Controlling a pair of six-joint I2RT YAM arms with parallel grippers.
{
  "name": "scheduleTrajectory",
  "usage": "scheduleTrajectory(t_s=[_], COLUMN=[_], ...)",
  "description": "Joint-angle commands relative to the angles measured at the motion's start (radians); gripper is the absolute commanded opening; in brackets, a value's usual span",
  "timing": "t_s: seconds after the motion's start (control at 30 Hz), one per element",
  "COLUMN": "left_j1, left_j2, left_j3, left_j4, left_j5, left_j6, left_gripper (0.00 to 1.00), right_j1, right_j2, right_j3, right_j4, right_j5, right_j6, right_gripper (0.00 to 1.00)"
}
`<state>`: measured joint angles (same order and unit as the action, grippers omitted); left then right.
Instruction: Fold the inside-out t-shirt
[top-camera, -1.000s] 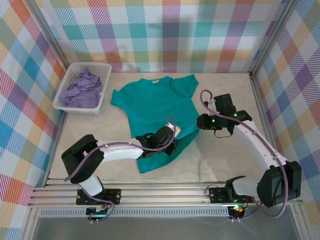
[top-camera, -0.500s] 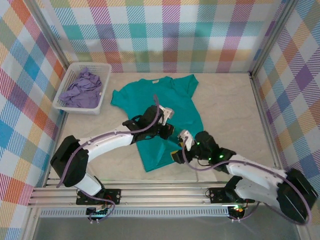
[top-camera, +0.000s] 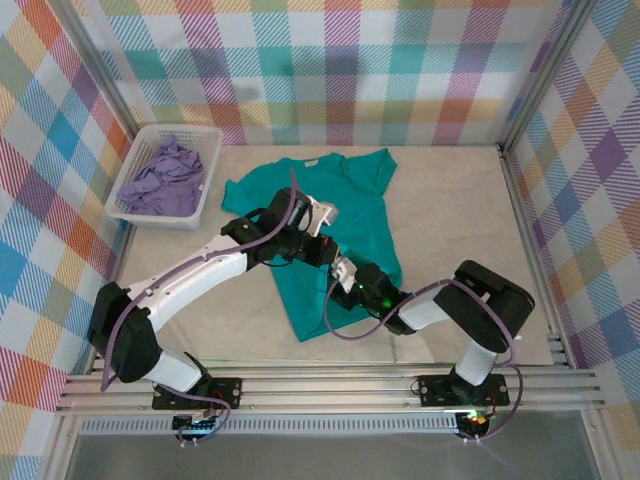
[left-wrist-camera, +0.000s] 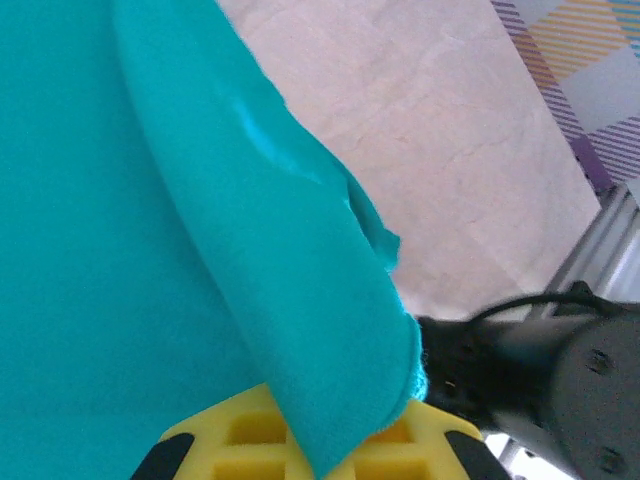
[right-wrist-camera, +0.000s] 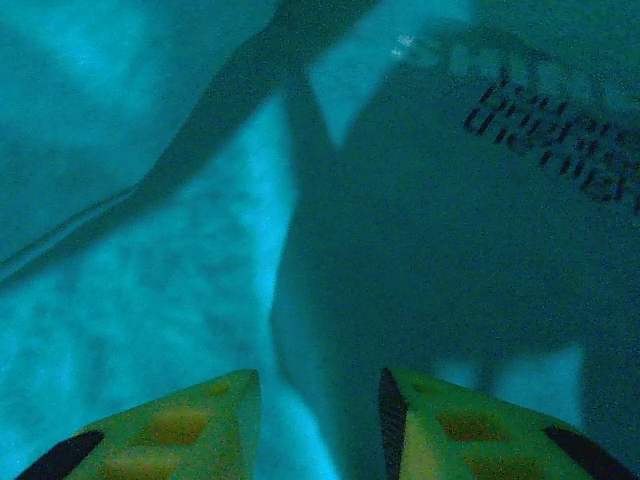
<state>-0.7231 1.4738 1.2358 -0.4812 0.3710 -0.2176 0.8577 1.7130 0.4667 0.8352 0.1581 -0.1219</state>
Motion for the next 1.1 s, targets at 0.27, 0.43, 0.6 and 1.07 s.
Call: scheduleTrajectory(t_s=[0.27,0.43,0.6,1.07], left_j1=[0.007,0.007,0.007,0.003], left_j2=[-0.128,-0.154,-0.137,-0.099], left_j3=[0.050,0.046,0.094,0.267], left_j4=[-0.032,-0.015,0.005,-0.038], left_j5=[0.148,0.176,0.174,0.241], left_j6=[0.042,0.064,0.066,0.106], left_gripper=[0.00,0.00,0.00,0.00], right_j1=[-0.073,-0.081,-0.083,-0.129], right_j2=[0.058,0.078,0.119,0.202], right_j3=[0.162,0.251,0.333,0.591], right_j4=[-0.110,-0.269,-0.395,-0.738], right_j5=[0.117,0.106,0.167,0.134], right_j6=[0.055,0.031,0.031,0.123], right_gripper=[0.32,0.32,0.35,0.45])
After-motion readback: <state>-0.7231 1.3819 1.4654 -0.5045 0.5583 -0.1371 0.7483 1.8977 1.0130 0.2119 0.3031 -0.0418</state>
